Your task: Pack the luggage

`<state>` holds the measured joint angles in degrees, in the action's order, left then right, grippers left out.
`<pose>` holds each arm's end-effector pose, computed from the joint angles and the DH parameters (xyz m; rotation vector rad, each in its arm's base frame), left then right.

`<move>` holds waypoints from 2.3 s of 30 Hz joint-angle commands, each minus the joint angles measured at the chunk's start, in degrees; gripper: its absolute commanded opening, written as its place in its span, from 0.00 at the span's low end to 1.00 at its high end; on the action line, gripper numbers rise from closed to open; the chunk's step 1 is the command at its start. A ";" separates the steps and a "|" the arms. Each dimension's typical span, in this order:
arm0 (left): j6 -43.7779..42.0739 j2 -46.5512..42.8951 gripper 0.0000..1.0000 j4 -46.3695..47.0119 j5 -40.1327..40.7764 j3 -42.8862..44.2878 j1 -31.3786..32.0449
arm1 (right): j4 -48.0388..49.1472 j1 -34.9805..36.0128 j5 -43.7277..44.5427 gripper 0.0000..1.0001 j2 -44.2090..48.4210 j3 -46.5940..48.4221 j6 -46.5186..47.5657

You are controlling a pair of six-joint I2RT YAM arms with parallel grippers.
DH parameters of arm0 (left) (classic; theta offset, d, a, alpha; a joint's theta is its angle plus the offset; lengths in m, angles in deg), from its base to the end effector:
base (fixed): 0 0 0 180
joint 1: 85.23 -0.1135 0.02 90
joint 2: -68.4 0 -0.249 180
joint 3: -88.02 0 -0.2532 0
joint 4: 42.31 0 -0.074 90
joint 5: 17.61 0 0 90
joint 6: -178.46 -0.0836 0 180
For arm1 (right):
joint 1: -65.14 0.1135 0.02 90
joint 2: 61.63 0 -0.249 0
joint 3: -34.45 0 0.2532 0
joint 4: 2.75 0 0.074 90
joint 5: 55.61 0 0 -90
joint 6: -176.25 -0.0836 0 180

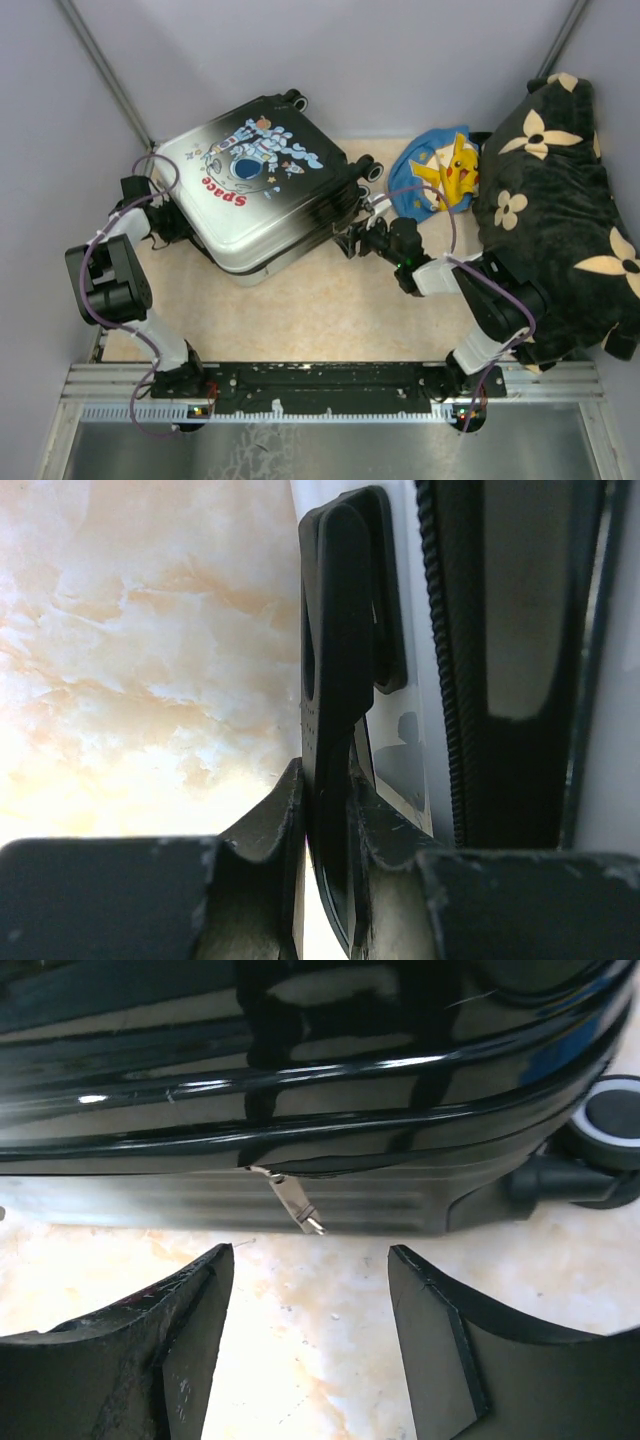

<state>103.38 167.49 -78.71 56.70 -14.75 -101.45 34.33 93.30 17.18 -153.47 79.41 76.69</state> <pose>0.3670 0.0832 0.1337 -0.5917 2.4977 -0.3451 0.2993 0.1882 0.1514 -0.5110 1.7184 0.7388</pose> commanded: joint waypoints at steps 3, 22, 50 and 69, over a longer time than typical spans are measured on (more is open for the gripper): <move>-5.17 0.19 0.06 2.48 3.14 -3.39 0.50 | 8.63 3.65 6.19 0.62 -5.61 4.27 0.27; -4.98 0.27 0.02 3.01 3.91 -3.68 0.50 | 8.35 5.20 11.71 0.05 -6.05 5.90 1.85; -19.16 11.20 0.00 4.20 -0.17 7.33 -0.03 | 2.63 -21.23 -20.82 0.00 -16.90 24.85 2.75; -34.05 25.46 0.00 -1.15 -18.13 27.62 3.69 | 7.18 -21.60 -42.74 0.00 -30.64 41.59 -13.69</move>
<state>82.38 187.03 -86.21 40.88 10.04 -101.43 32.41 71.71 -27.63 -184.85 117.74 66.59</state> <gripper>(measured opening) 0.220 0.009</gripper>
